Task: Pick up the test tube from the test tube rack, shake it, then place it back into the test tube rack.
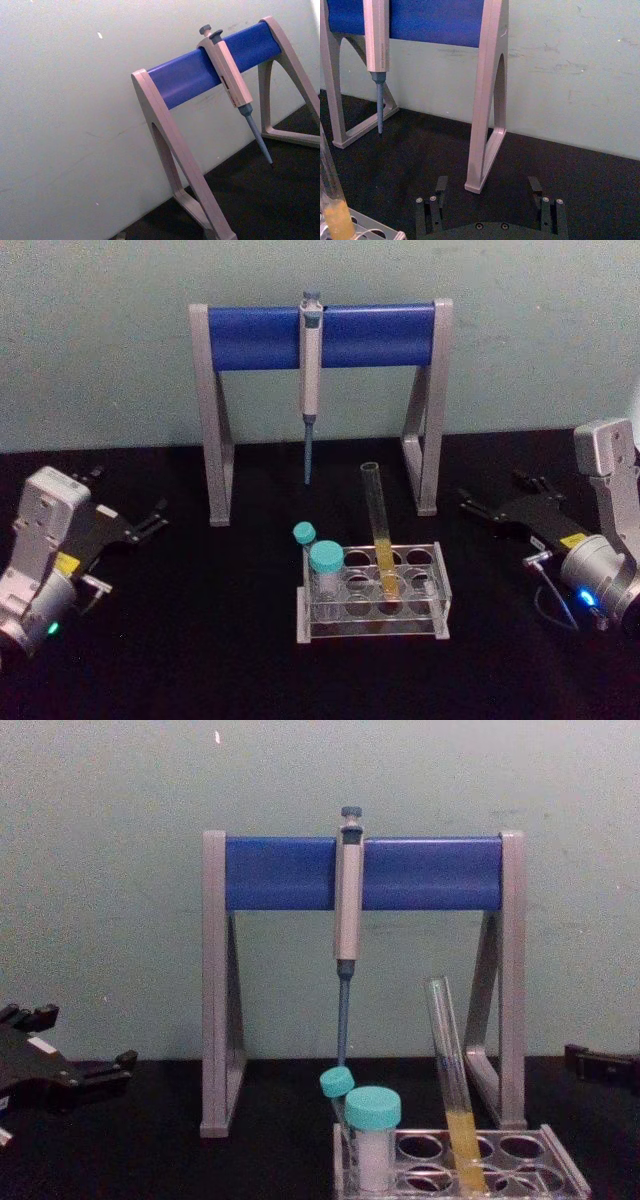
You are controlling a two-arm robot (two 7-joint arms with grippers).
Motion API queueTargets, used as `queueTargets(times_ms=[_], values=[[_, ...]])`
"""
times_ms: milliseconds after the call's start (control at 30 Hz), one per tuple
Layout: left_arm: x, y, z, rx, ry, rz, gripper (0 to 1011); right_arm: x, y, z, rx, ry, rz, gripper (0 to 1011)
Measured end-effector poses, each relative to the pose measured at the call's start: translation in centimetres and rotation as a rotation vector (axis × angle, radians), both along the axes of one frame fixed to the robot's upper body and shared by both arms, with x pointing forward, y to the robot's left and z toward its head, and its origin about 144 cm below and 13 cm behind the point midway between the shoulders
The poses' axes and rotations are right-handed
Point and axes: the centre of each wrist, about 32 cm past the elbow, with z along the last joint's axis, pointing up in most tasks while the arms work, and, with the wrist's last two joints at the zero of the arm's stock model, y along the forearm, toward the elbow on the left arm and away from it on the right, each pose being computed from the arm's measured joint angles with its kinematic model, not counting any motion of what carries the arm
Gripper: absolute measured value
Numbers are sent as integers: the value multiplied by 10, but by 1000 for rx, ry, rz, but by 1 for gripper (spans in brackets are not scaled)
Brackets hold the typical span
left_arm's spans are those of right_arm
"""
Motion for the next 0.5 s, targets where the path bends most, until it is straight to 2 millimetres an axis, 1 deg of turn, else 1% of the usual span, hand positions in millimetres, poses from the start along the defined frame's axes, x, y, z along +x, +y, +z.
queueTargets(times_ms=[500], values=[[0,0,0,0,0,0,1001,0,0,0,0,0,0,1000]])
